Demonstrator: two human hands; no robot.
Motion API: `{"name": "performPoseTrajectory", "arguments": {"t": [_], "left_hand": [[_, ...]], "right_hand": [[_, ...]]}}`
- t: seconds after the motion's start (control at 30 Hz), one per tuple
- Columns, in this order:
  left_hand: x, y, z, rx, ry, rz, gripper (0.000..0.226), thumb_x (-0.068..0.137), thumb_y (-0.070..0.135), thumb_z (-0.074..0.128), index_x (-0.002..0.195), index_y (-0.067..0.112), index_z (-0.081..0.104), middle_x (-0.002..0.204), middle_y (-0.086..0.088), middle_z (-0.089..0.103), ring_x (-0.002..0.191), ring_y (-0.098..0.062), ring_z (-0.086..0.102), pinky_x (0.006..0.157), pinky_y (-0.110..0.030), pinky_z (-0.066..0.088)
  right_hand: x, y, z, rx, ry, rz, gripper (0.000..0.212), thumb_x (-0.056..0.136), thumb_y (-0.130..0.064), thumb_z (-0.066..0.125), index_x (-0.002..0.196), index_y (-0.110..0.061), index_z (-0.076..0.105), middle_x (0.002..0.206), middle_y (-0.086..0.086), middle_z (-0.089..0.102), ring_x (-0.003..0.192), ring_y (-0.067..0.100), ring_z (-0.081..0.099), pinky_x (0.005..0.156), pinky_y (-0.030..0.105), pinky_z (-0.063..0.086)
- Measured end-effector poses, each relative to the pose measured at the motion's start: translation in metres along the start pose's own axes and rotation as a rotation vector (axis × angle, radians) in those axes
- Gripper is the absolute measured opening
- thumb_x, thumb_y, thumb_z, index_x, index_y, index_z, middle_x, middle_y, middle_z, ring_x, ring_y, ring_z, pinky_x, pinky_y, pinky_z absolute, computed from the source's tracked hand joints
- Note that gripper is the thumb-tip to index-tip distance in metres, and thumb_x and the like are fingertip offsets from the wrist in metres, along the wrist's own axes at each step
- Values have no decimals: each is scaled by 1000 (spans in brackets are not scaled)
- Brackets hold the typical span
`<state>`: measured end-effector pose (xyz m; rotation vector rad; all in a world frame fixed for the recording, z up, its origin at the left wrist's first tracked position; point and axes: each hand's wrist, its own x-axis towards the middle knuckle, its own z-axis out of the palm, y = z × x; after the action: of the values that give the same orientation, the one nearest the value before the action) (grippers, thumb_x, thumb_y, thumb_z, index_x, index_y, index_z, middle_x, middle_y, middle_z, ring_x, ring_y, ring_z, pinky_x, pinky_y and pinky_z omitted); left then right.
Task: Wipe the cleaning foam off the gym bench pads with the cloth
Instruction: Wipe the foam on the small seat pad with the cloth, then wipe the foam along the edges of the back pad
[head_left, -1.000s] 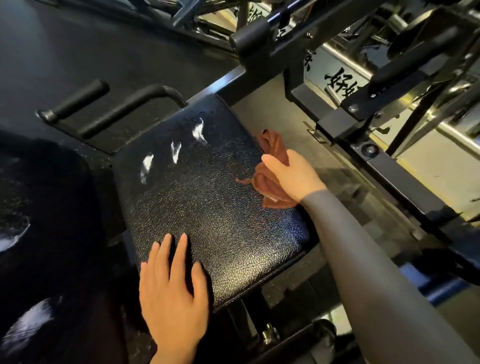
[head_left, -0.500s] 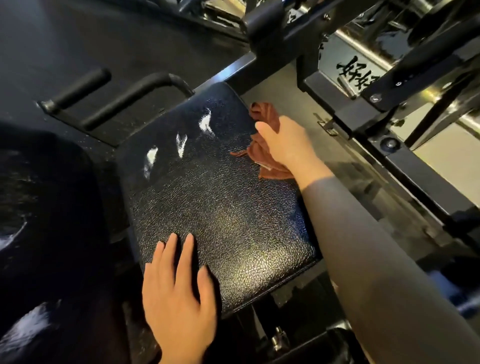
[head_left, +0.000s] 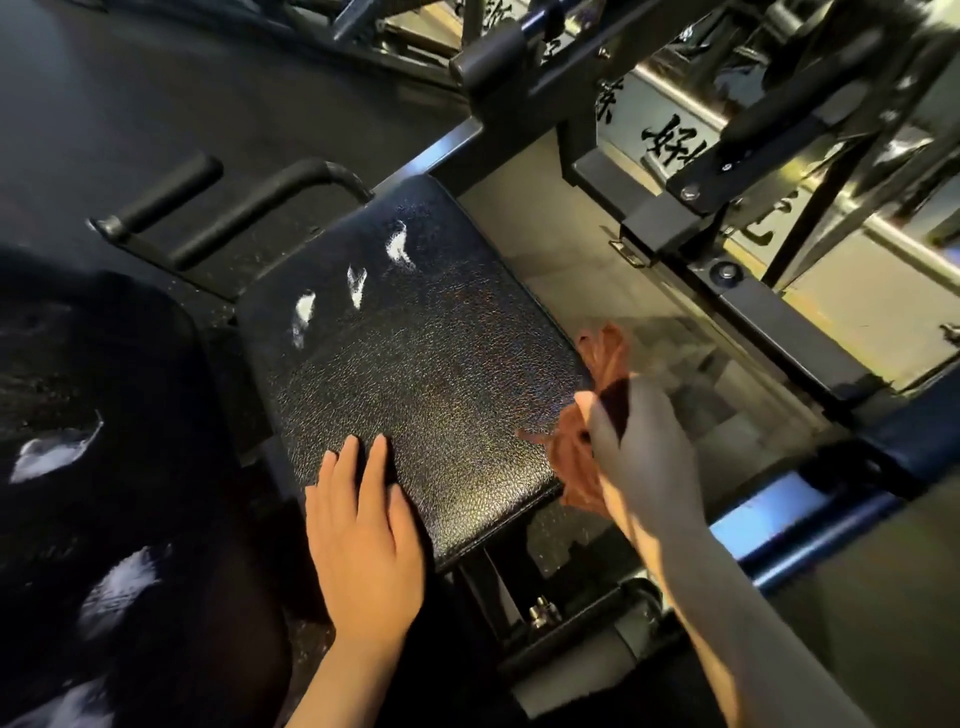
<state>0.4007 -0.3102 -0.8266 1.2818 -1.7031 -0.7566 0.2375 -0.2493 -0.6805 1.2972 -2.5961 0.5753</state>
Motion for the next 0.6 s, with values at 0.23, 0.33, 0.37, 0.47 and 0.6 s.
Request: {"name": "performPoseTrajectory", "arguments": {"t": [0.23, 0.33, 0.37, 0.47, 0.6], "left_hand": [[-3, 6, -11, -129, -57, -80, 49, 91, 26, 39, 137, 16, 53, 150, -6, 39, 144, -23, 24, 119, -45, 12], [-5, 9, -25, -173, -27, -85, 43, 90, 27, 42, 127, 16, 60, 138, -3, 50, 133, -19, 40, 111, -35, 27], [-5, 10, -31, -189, -24, -93, 39, 90, 25, 45, 123, 16, 62, 131, -2, 53, 127, -18, 45, 108, -31, 31], [-9, 13, -57, -207, -33, -58, 30, 88, 17, 50, 114, 15, 64, 112, 5, 58, 108, -10, 53, 95, -24, 41], [-27, 14, -95, -102, -93, -5, 24, 88, 21, 49, 107, 24, 63, 103, 16, 55, 97, 0, 53, 83, -9, 39]], "right_hand": [[-16, -10, 42, -360, -103, -790, 48, 85, -37, 51, 118, -5, 65, 128, 11, 61, 131, 28, 38, 117, 41, 13], [-23, -41, 48, -381, -247, -953, 50, 86, -38, 44, 119, -7, 64, 128, 9, 61, 129, 29, 47, 114, 43, 24], [-22, -47, 52, -372, -276, -986, 46, 87, -36, 49, 119, -7, 64, 128, 9, 61, 130, 29, 47, 115, 44, 25], [-18, -66, 68, -319, -358, -1062, 41, 77, -27, 74, 112, -8, 68, 123, 7, 64, 128, 29, 50, 112, 45, 29], [-20, -96, 98, -287, -515, -1153, 36, 82, -16, 65, 117, -8, 65, 131, 7, 59, 138, 28, 36, 116, 41, 13]]}}
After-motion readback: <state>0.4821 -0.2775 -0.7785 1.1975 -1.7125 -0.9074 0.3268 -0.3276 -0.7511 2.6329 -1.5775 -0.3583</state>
